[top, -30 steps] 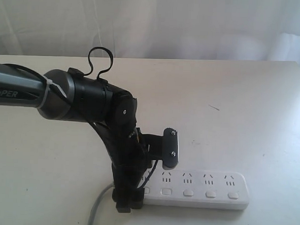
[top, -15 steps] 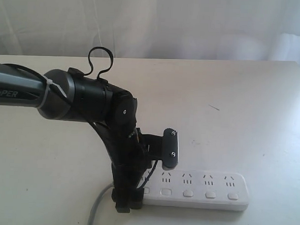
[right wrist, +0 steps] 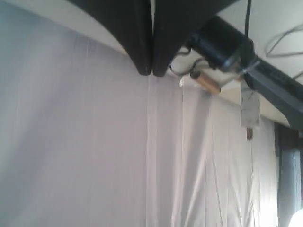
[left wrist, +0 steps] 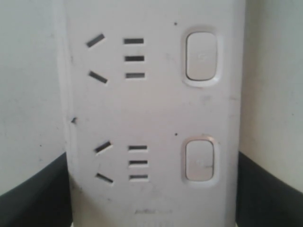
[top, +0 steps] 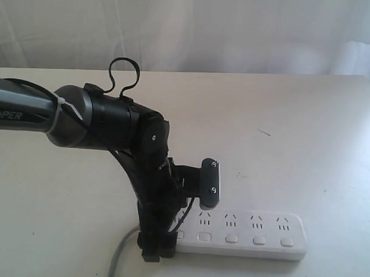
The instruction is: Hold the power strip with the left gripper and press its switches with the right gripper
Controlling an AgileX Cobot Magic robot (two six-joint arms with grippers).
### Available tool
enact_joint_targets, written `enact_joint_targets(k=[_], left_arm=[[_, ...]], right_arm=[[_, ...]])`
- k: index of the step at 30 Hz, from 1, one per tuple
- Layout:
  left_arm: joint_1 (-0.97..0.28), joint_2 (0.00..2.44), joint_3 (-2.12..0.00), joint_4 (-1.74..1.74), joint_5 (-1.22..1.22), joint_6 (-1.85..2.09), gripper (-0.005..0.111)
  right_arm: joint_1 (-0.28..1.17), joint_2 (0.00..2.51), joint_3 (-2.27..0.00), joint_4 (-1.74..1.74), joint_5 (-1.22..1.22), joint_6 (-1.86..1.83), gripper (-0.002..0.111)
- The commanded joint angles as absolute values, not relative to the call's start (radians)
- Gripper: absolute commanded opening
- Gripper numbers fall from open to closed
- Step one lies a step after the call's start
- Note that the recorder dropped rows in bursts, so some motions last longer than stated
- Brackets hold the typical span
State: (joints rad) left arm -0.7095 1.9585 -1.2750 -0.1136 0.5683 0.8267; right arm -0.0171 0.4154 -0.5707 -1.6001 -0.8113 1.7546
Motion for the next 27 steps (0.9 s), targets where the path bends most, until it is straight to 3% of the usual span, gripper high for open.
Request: enact_joint_targets(k=[1, 13, 27], left_arm=[[-0.71, 1.98, -1.256, -0.105, 0.671, 0.833, 0.0], [-0.71, 1.98, -1.256, -0.095, 0.686, 0.817, 0.0], [-0.71, 1.98, -1.256, -0.081, 0.682, 0.819, 0.0]], right_arm=[[-0.019, 0.589, -0.619, -1.744, -0.899, 1.85, 0.0], [0.066, 0.764, -0.473, -1.744, -0.954, 1.831, 0.0], [0.481, 1.093, -0.407, -1.744, -0.59, 1.814, 0.0]])
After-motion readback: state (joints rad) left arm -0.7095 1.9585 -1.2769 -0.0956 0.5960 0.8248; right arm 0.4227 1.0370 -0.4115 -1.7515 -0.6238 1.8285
